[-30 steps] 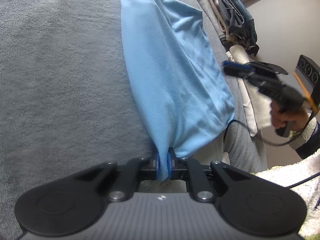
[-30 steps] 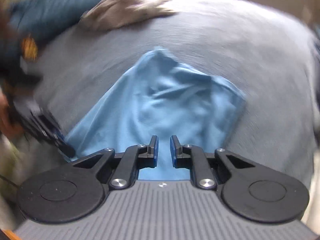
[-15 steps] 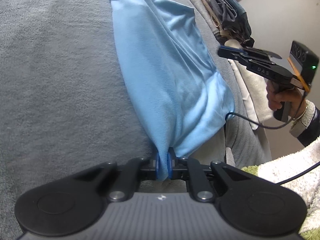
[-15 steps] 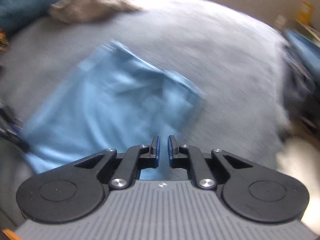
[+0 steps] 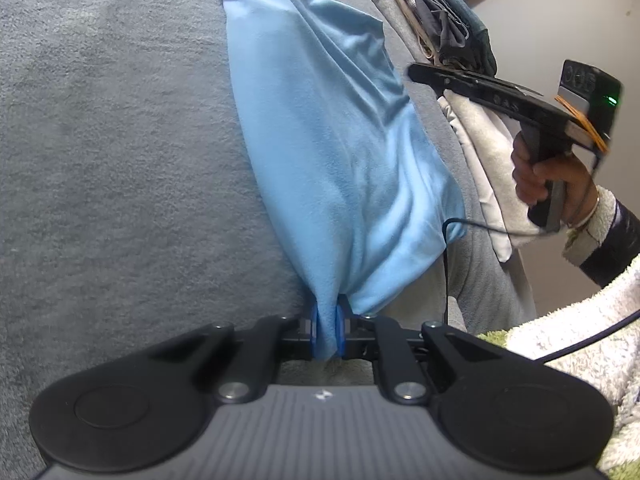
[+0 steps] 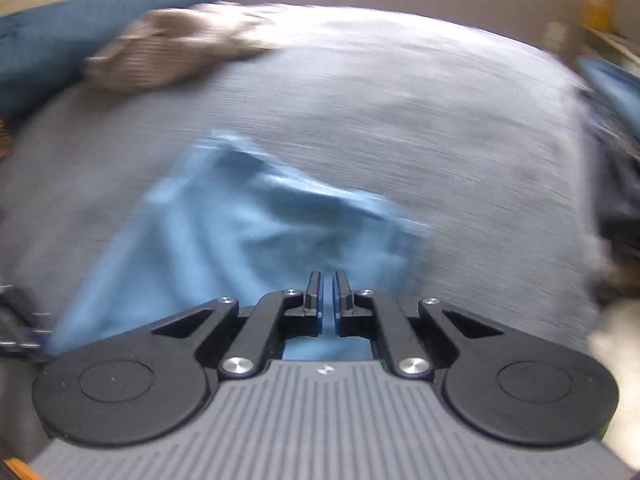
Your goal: Fold clothes
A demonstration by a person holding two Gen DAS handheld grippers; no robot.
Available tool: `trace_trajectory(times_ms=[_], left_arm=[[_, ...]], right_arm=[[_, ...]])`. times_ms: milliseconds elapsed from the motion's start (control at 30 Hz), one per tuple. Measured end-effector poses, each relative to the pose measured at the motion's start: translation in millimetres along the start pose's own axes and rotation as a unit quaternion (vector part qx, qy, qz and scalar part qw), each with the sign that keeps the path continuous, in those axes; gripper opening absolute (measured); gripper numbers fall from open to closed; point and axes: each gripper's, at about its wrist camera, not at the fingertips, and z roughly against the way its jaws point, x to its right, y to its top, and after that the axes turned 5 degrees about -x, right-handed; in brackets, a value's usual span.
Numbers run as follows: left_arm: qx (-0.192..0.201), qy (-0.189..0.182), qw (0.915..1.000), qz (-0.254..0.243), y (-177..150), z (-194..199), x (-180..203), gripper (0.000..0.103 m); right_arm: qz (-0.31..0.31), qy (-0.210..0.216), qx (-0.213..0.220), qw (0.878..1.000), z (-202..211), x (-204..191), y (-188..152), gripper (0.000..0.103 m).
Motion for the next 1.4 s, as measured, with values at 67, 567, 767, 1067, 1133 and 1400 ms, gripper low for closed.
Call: trace_trajectory(times_ms=[67,567,767,1067,1133,1400], left_arm=[[0.0,0.0,1.0,0.0,1.2,-1.2,0.3,0.011],[-0.001,0.004,1.0,-0.001,4.0,-4.1,5.9,0.011],[0.002,0.01,0.9999,-0.006,-0.8,0.4,8.2,0.012],[0.003,0.012,0.9999,-0.01,-0.9,0.2,9.6,0.012],[0.004,0.012,0.9999,-0.01,-0.8,0.4,9.8,0.011],[0.003,0.01,0.9999,-0.009,-2.9,1.7,9.5,0.011]], right_arm=[[0.027,0.053,-0.013,0.998,-12.7,-26.1,-1.3,0.004],[0.026,0.055,0.021,0.998,-14.6,-13.8,8.0,0.005],[0.045,0.016,-0.015,0.999,-54.8,-10.4,6.8,0.0],[0.007,0.032,0.042,0.999,-21.2,-4.5,20.8,0.006],[0.028,0.063,0.023,0.997,-33.2,-22.7,15.4,0.006],[-0.072,-0.021,0.031,0.997,-38.4,23.6,30.7,0.002]])
